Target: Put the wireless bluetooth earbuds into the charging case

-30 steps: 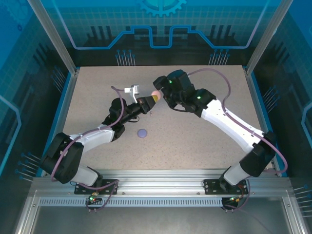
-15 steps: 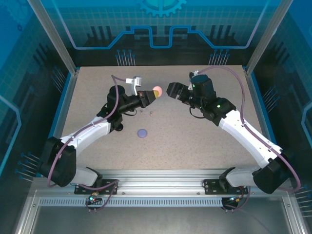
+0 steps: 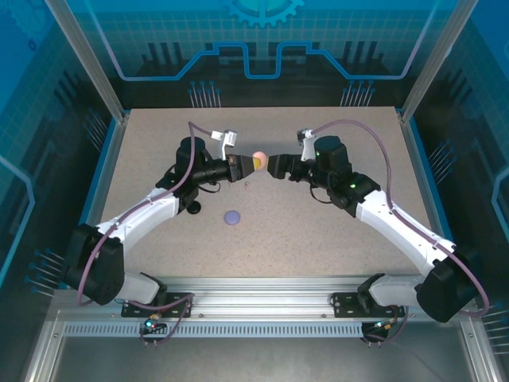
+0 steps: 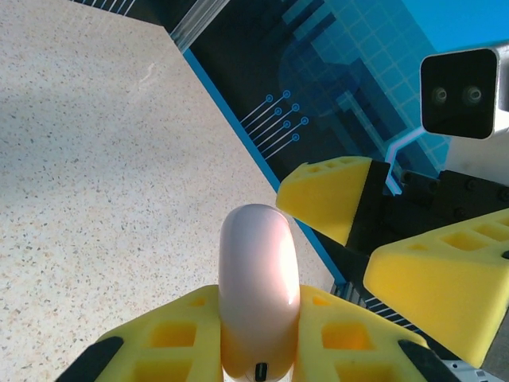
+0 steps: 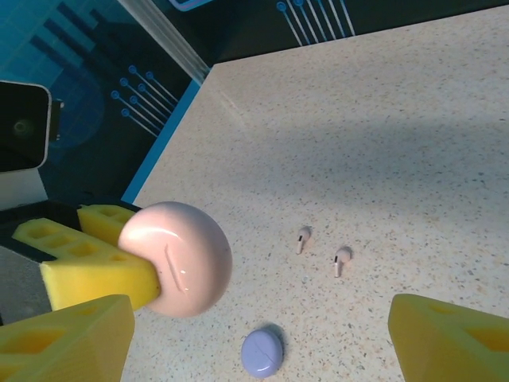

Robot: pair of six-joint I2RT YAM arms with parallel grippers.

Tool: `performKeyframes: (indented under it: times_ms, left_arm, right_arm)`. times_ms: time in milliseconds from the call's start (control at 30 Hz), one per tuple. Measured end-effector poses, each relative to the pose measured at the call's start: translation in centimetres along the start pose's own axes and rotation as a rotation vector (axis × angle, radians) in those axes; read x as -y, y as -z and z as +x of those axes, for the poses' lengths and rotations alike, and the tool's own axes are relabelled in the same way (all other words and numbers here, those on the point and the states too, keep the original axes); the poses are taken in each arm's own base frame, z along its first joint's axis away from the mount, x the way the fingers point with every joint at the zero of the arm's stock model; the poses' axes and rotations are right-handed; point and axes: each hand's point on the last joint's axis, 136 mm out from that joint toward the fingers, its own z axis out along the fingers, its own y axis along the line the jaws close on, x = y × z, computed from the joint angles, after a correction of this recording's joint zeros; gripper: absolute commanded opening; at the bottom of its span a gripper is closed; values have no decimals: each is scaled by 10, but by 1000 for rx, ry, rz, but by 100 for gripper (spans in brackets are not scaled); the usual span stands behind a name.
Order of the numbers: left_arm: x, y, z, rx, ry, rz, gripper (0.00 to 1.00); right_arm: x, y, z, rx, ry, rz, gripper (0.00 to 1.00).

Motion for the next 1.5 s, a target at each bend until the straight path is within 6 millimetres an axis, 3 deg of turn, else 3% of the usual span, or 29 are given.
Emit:
performKeyframes:
  times_ms: [600,1133,1267,1500]
  left_arm:
    - [7,1,5,-32,-2,45,0]
    - [18,4,-1,-22,-8,94,0]
    - [20,4,-1,-23,-11,102,0]
    - [20,4,-1,-24,-11,101,0]
  right_arm:
    - [-3,-15,10,-34,4,-69,81]
    - [54,-19,15,-17,-146,34,76]
    - [50,-9,21,-20,-154,12,76]
    - [29,10,4,41,-173,-28,79]
